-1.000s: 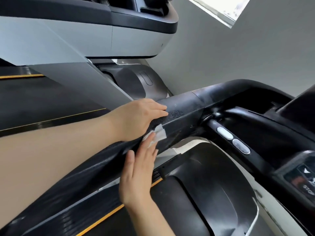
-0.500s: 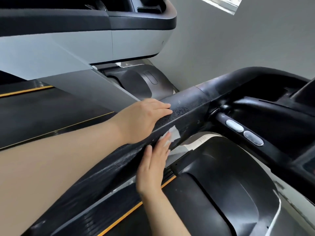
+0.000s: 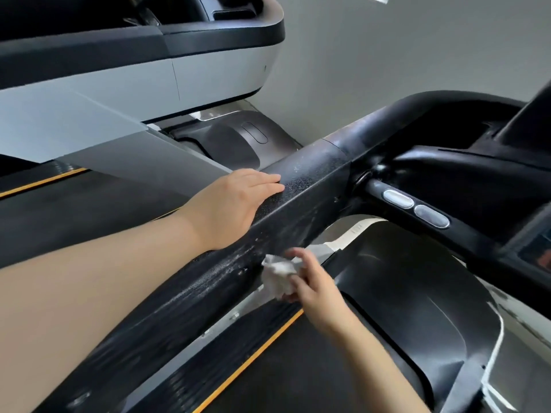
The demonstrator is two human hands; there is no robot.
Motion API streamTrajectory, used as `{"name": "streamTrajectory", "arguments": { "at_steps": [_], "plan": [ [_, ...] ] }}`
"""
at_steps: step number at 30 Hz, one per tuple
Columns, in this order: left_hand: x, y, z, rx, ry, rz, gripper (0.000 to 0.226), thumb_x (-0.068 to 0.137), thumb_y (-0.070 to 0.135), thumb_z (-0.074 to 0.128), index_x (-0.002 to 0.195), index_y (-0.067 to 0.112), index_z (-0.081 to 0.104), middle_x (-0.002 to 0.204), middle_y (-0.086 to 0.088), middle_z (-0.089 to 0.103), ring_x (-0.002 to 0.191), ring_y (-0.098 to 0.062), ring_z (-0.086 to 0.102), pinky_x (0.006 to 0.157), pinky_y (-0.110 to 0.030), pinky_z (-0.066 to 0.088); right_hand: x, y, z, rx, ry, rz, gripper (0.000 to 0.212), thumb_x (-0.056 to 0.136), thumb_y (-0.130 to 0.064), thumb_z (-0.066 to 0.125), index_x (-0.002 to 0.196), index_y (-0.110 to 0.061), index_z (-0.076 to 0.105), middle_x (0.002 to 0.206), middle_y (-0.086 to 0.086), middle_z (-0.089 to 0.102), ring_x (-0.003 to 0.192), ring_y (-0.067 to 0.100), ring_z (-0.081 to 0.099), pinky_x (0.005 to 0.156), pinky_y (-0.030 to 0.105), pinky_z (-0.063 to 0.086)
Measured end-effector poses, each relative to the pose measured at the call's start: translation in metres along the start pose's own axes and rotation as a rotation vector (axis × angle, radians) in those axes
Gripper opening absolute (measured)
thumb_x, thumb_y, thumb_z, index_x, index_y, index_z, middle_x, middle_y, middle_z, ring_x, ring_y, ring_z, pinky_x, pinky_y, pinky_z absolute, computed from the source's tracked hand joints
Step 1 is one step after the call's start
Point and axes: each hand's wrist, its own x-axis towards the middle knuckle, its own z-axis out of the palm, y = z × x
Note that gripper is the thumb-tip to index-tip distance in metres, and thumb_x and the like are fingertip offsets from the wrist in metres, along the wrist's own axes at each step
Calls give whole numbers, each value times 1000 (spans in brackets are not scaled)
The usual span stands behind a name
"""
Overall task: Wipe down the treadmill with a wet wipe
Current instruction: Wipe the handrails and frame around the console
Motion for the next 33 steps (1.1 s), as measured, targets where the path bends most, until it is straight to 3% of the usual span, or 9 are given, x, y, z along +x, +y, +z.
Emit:
{"name": "streamTrajectory", "arguments": {
  "at_steps": [3,6,9,14,18,23,25,29,33],
  "plan": [
    [0,0,0,10,-11,-9,38,80,-1,49,114,4,66,119,-13,65,106,-33,62,98,-33,35,36,1,-31,7,326,71,26,96,-5,48,92,-31,45,84,1,60,68,14,62,70,42,56],
    [0,0,1,12,-9,-12,38,81,0,49,115,5,66,120,-11,64,107,-32,61,99,-33,34,64,1,-27,197,733,49,29,88,-5,60,81,-33,60,106,0,65,99,17,63,93,37,49],
    [0,-2,3,7,-8,-16,37,85,3,46,116,6,65,122,-10,63,110,-32,60,101,-35,32,76,-11,-5,417,907,54,18,91,-3,58,96,-16,68,125,9,60,119,15,53,102,18,38],
    [1,-5,6,-16,-36,-4,43,89,14,33,119,4,63,124,-11,62,111,-32,58,104,-25,28,74,-15,30,308,771,-10,43,103,-14,32,145,-10,31,155,1,24,143,8,18,109,8,9],
    [2,-3,4,-17,-30,6,44,89,14,33,118,2,63,122,-13,62,110,-32,58,104,-24,24,44,-18,68,215,721,-103,45,101,-33,25,145,-25,18,155,-9,13,141,-4,8,114,13,6],
    [1,-3,4,-38,-28,7,43,88,13,33,119,3,62,124,-13,61,112,-31,57,104,-25,25,-5,-25,130,106,431,-180,71,86,-73,2,139,-31,-21,149,-14,-32,139,-2,-23,114,18,-11],
    [2,-3,4,-42,-10,18,43,88,12,34,118,1,63,122,-14,62,112,-28,55,104,-25,26,28,-15,102,118,517,-159,70,91,-65,9,141,-26,-20,148,-8,-33,138,-3,-26,115,22,-11],
    [3,-4,4,-33,3,31,42,87,12,35,117,1,63,122,-15,63,110,-25,51,104,-24,26,92,-16,19,202,579,43,54,103,-18,15,146,8,-3,156,14,-18,144,17,-16,118,37,-6],
    [2,-3,3,-46,-7,22,43,88,13,35,117,0,63,122,-16,62,112,-28,55,104,-25,26,42,-33,71,194,495,-88,69,93,-58,15,139,-26,-24,148,-12,-31,137,-5,-22,117,24,-8]
  ]
}}
